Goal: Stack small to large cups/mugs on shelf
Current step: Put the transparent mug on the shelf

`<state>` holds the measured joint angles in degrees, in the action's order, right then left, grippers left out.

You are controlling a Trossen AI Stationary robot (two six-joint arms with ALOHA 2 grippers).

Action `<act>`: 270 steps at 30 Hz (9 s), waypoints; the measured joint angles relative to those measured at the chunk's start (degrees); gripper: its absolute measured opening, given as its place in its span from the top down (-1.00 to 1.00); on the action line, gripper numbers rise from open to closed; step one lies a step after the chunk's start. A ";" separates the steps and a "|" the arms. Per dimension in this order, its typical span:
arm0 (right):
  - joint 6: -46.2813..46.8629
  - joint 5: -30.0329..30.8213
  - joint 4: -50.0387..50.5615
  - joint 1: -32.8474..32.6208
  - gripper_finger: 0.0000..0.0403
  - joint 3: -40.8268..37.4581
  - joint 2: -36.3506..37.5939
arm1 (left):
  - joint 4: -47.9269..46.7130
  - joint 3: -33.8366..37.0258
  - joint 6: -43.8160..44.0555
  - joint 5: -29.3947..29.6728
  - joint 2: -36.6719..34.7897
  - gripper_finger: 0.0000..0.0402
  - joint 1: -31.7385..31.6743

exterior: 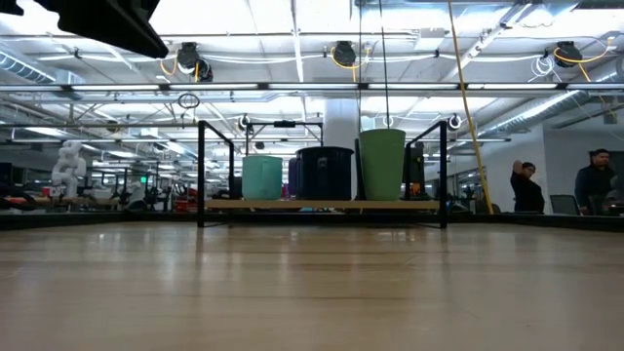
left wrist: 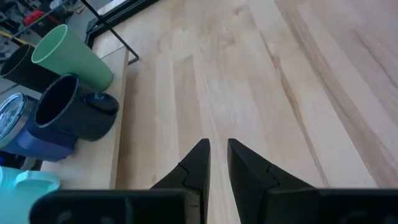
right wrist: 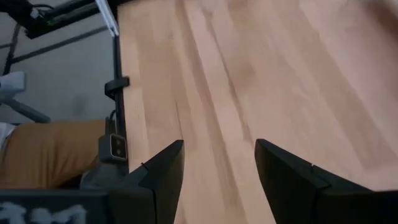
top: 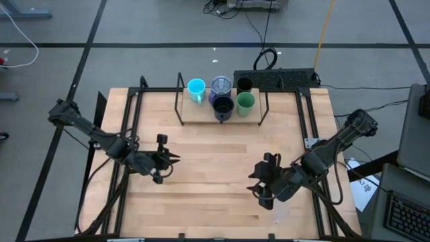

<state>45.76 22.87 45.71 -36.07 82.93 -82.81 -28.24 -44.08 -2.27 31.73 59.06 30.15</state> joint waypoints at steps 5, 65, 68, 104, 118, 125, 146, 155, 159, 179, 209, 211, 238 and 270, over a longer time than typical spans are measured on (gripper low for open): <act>7.15 -3.60 5.58 -0.39 0.07 2.11 -1.89 | 1.38 0.70 -0.01 -0.04 0.03 0.71 0.00; 10.28 -21.92 -0.50 -18.78 0.43 -15.73 -9.31 | 1.30 0.86 -0.21 -0.33 0.07 0.71 0.00; 8.85 -21.92 -0.90 -18.78 0.57 -15.73 -9.31 | 1.30 0.86 -0.21 -0.31 0.07 0.71 0.00; 8.06 -16.83 -3.39 -12.67 1.00 -14.94 -2.47 | 1.47 0.86 -0.45 -0.26 0.07 0.71 0.00; 7.02 3.20 -3.56 -9.31 1.00 -14.88 3.95 | 1.47 0.86 -0.25 -0.26 0.07 0.71 -0.02; -1.45 13.39 -7.41 -6.83 1.00 -14.88 5.82 | 1.57 0.86 -0.25 -0.26 0.07 0.71 -0.02; -40.97 16.35 -18.06 1.71 1.00 -14.86 7.06 | 2.50 0.86 -0.23 -0.28 0.09 0.71 -0.01; -60.95 16.35 -18.07 2.03 1.00 -14.86 7.06 | 3.07 0.86 -0.24 -0.28 0.09 0.71 -0.01; -65.79 17.57 -18.07 2.03 1.00 -14.86 7.06 | 3.05 0.86 -0.43 -0.28 0.09 0.71 -0.02; -61.25 20.98 -19.69 2.03 1.00 -14.88 7.06 | 3.06 0.86 -0.21 -0.33 0.09 0.71 -0.02; -22.46 20.99 -31.83 2.37 1.00 -14.90 7.06 | 21.37 0.83 -6.24 -3.22 0.20 0.71 -0.13; -20.57 20.98 -31.79 2.53 1.00 -14.90 7.04 | 24.76 0.83 -8.00 -3.17 0.20 0.71 -0.13; -8.92 20.81 -33.70 11.74 1.00 -24.34 7.02 | 31.44 -21.23 -21.52 14.62 28.09 0.02 -5.24; -8.96 18.84 -35.10 13.20 1.00 -27.82 7.02 | 23.96 -30.38 -20.20 0.80 38.49 0.57 -17.61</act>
<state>36.80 41.71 10.61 -22.87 55.11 -75.79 -4.27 -74.46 -22.47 32.52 97.56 12.55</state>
